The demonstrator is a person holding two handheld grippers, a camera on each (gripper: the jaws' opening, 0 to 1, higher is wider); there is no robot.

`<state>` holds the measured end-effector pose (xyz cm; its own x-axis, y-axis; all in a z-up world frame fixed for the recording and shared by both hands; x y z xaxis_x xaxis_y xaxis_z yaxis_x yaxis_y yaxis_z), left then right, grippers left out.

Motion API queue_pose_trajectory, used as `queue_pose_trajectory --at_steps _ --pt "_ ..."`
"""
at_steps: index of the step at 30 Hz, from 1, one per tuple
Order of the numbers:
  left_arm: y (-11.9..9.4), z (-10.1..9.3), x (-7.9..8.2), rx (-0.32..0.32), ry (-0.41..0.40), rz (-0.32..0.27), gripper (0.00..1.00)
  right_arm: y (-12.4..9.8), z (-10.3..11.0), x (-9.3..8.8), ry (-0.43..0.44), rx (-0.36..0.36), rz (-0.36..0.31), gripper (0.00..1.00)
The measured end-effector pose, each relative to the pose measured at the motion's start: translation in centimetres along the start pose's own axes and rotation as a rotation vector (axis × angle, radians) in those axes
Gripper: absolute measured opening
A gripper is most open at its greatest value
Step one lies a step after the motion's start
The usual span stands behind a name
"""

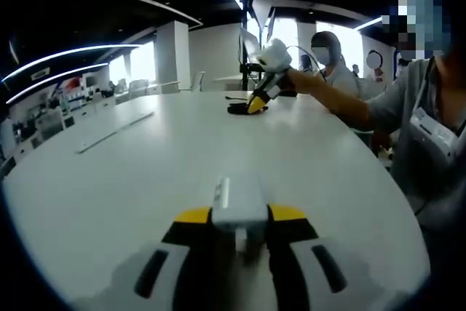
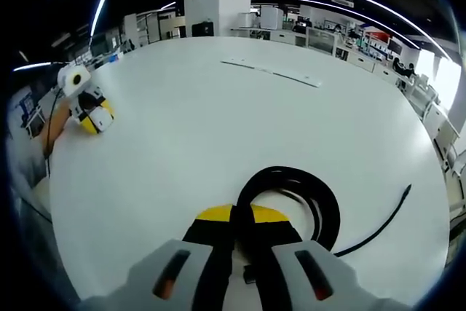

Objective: Plug the desk Type‑C cable into the charger adapter.

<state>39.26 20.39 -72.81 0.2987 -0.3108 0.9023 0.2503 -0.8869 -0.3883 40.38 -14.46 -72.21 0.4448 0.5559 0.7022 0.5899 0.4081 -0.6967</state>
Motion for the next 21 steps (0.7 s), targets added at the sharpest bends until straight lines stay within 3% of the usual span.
queue_pose_trajectory --at_steps 21 --pt "0.0 -0.1 0.0 0.003 0.002 0.002 0.27 -1.3 1.7 -0.7 -0.001 0.006 -0.013 0.06"
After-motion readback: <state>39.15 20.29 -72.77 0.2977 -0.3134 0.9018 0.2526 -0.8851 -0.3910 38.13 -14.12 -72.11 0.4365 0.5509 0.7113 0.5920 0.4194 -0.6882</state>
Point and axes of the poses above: the point that each gripper's makers call its tool centre point, and the gripper's own axes: y roughly forward along the fingers, z roughly to its left, x roughly out of its top, the point moved 5 cm from there along -y, roughly backward along the fingers, and after that the axes turned 12 degrees about -y, right-handed, at the moved point
